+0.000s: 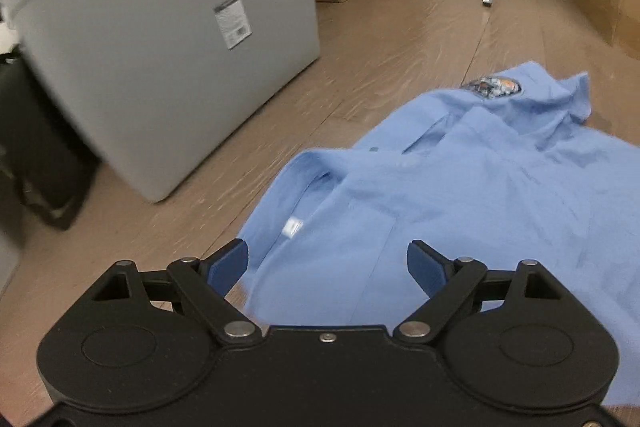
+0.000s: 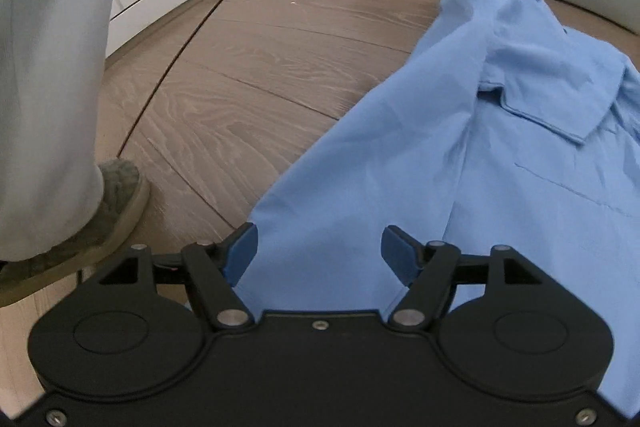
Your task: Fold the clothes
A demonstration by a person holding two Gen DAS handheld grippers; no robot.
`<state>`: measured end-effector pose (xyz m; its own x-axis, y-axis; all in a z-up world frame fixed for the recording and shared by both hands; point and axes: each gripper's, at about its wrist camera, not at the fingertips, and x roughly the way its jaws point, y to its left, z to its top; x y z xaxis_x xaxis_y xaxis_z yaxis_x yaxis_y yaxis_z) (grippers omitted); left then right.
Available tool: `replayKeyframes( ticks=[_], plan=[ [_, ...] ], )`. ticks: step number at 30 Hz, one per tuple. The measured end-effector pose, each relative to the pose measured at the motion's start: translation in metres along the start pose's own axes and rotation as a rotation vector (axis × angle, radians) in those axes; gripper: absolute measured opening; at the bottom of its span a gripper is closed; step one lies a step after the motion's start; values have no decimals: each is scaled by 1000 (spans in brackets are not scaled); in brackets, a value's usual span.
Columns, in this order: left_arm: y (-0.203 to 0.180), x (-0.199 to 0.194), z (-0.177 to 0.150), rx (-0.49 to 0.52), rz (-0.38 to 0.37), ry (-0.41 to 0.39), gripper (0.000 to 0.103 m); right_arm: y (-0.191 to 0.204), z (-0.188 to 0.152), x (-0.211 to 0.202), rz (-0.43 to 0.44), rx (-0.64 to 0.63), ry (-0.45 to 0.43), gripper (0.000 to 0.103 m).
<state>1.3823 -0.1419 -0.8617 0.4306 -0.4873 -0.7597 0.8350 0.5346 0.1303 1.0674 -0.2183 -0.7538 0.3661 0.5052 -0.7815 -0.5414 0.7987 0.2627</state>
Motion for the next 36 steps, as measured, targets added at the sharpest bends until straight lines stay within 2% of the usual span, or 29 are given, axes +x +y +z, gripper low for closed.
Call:
replayKeyframes(
  ticks=[3,5,6,7,8,10,11,14,19,20,21,23,25,26,28,30,31,34,35,36],
  plan=[
    [15,31,-4,-68,-91,131,85,2,-10,-4,-9,58,10,76],
    [19,27,-10,-64,-97,139,76,9,-17,-3,-39,97,6,76],
    [20,25,-12,-61,-98,141,57,12,-19,-2,-42,98,1,76],
    [22,26,-13,-63,-95,143,32,16,-22,-1,-40,102,-3,76],
    [27,24,-16,-59,-74,157,21,22,-26,3,-31,116,0,76],
    [35,16,-23,-61,-87,184,9,31,-27,7,-46,133,8,73],
    [37,10,-26,-60,-91,188,8,37,-29,9,-57,143,13,72],
    [38,7,-38,-13,-56,193,6,43,-31,15,-71,144,26,44],
    [49,19,-51,-12,35,206,6,47,-34,24,-124,132,60,31],
    [50,19,-52,-6,52,202,6,49,-34,26,-130,124,68,18],
    [51,18,-54,1,69,198,6,51,-34,28,-133,114,77,11],
    [51,20,-56,11,100,181,12,56,-37,34,-142,97,108,9],
    [51,23,-56,13,154,161,18,57,-38,35,-136,106,103,9],
    [51,24,-56,13,181,152,25,57,-37,36,-129,104,107,9],
    [49,23,-54,8,276,138,79,58,-33,36,-125,90,108,10],
    [50,18,-53,-2,318,102,99,57,-27,33,-132,79,92,19],
    [52,16,-53,-14,312,96,99,49,-20,27,-146,109,35,31],
    [65,12,-52,-118,196,110,99,24,0,17,-197,202,-85,75],
    [65,15,-52,-136,135,125,99,16,5,18,-208,217,-97,75],
    [63,19,-52,-153,70,141,93,12,8,21,-214,219,-93,75]
  ],
)
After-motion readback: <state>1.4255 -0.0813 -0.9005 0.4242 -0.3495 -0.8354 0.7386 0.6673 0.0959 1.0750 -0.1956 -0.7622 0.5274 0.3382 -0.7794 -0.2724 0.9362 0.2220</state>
